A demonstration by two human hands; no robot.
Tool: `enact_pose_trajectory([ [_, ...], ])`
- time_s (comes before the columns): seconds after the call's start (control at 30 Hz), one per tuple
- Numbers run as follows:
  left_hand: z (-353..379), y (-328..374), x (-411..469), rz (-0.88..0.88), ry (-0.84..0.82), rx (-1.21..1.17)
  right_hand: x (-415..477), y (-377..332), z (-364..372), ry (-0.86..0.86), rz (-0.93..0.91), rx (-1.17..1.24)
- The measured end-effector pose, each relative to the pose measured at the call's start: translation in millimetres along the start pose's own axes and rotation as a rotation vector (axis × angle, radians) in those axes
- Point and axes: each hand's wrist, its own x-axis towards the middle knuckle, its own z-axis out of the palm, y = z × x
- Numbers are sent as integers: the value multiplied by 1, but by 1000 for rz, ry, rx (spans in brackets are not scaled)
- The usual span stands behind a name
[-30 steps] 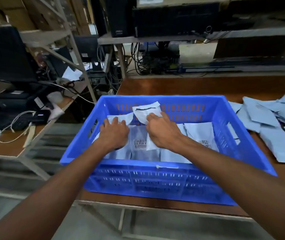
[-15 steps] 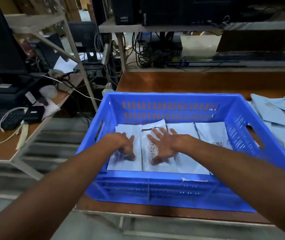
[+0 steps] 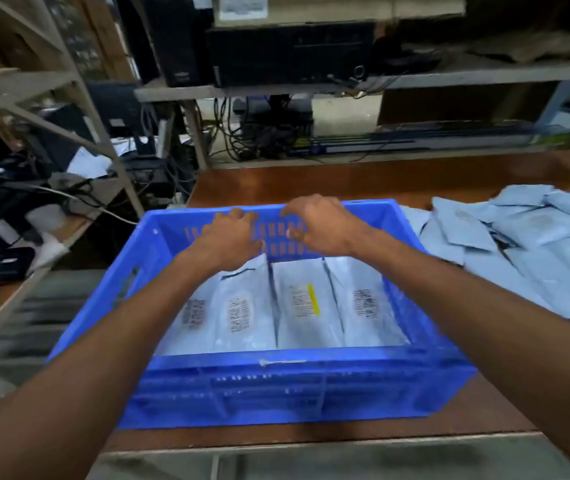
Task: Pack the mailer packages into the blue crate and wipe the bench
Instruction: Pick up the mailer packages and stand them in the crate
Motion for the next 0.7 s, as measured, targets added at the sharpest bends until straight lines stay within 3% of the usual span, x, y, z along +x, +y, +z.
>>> enact_pose_trajectory([
  [0.13, -7, 117, 22, 190, 145, -142, -59, 93, -60, 244, 198, 172],
  [0.3, 12, 279, 37, 308, 22, -127, -174, 211, -73, 296, 446, 196],
  [0.53, 94, 400, 57, -22, -373, -64, -284, 314, 11, -28, 614, 219],
  [0.6, 122, 403, 53, -155, -423, -72, -281, 323, 27, -91, 592, 216],
  [0.7, 153, 393, 57, -265, -358, -110, -262, 330, 42, -92, 497, 67],
])
